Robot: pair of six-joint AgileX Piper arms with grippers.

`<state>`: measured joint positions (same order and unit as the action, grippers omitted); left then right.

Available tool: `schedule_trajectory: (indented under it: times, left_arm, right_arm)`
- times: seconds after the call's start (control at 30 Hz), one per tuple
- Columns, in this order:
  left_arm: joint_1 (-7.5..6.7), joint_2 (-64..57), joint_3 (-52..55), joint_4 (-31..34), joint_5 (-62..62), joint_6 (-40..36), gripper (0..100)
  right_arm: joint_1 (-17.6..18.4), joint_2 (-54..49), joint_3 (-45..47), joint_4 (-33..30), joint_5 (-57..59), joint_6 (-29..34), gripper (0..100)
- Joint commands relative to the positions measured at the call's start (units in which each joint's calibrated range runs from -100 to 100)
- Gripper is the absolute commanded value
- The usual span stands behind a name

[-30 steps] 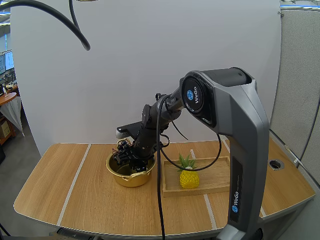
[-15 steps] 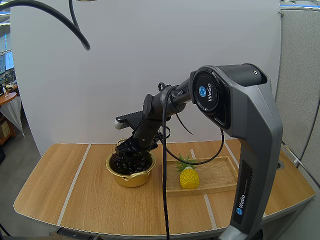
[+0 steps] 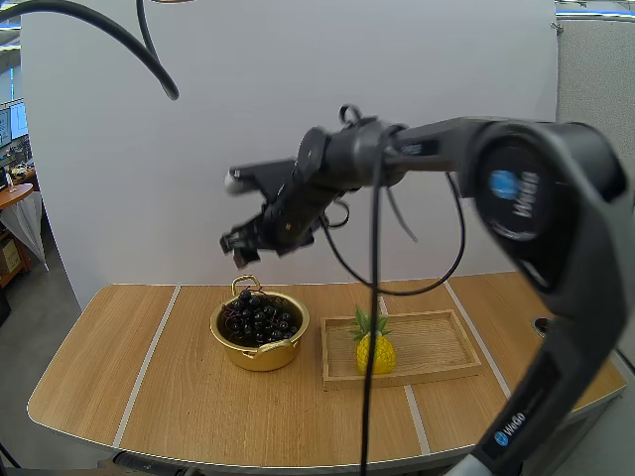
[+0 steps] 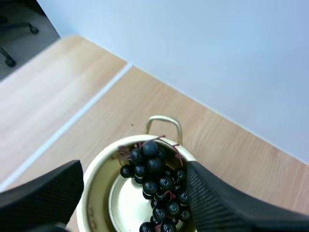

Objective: Open the pot, put the grape inside, and close it

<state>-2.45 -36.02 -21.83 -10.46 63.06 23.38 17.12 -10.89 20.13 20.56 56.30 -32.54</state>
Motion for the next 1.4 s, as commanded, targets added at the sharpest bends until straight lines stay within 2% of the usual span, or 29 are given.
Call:
schedule_trajectory:
  times: [0.0,0.37,0.43,0.5,0.53,0.9,1.17,1.37]
  left_arm:
    - [-0.21,-0.4,-0.5,0.1,-1.5,-0.5,0]
    - [-0.21,-0.4,-0.5,0.1,-1.5,-0.5,0]
    - [-0.21,-0.4,-0.5,0.1,-1.5,-0.5,0]
    - [-0.21,-0.4,-0.5,0.1,-1.5,-0.5,0]
    - [-0.21,-0.4,-0.5,0.1,-1.5,-0.5,0]
    - [-0.21,-0.4,-0.5,0.1,-1.5,-0.5,0]
    - [-0.21,-0.4,-0.5,0.1,-1.5,-0.5,0]
    - [-0.21,-0.4,-0.5,0.1,-1.5,-0.5,0]
  right_arm:
    - [0.0,-5.2,-0.4,1.7,1.8,0.1,100]
    - [0.0,-6.5,-0.4,2.3,4.3,0.1,100]
    - [0.0,-6.5,-0.4,2.3,4.7,0.1,66]
    - [0.0,-6.5,-0.4,2.3,4.8,0.1,20]
    - [0.0,-6.5,-0.4,2.3,4.8,0.1,0]
    - [0.6,-5.4,-0.4,4.3,1.2,-0.3,0]
    - [2.4,1.7,-0.4,3.4,-5.0,-0.3,0]
    - [2.5,7.8,-0.4,1.6,-11.8,-0.3,0]
